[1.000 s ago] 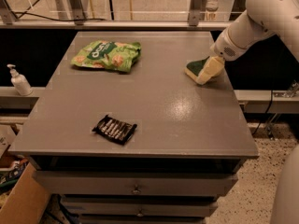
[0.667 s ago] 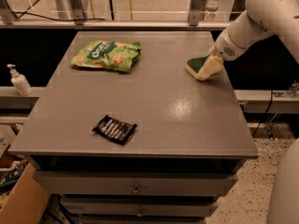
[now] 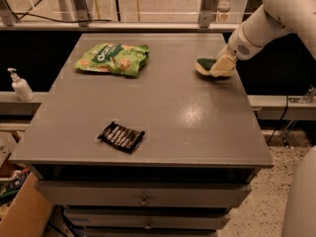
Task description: Pick sponge
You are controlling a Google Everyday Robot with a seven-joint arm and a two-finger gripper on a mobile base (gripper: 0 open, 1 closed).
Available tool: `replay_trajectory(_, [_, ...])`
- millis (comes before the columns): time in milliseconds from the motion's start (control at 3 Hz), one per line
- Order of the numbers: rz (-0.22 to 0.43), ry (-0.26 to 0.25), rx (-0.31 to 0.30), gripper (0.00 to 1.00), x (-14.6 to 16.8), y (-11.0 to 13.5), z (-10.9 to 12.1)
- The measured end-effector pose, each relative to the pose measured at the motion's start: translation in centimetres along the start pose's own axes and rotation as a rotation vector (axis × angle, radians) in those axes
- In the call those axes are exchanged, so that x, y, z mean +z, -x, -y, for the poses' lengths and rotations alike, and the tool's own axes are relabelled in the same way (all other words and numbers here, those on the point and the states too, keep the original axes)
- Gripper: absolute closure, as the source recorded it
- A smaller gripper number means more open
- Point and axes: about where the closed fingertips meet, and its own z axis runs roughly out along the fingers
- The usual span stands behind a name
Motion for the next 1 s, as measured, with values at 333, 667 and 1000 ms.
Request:
replay_trajectory(333, [0.044,-0.005,-0.014,1.00,-2.1,1.5,-0.3])
replay_trajectory(667, [0.110,0.018,-0.032,1.00,-4.8,3.6,-1.6])
replay_trajectory(1000, [0.182,0.054,-0.055,1.00,-7.4,5.7,-3.3])
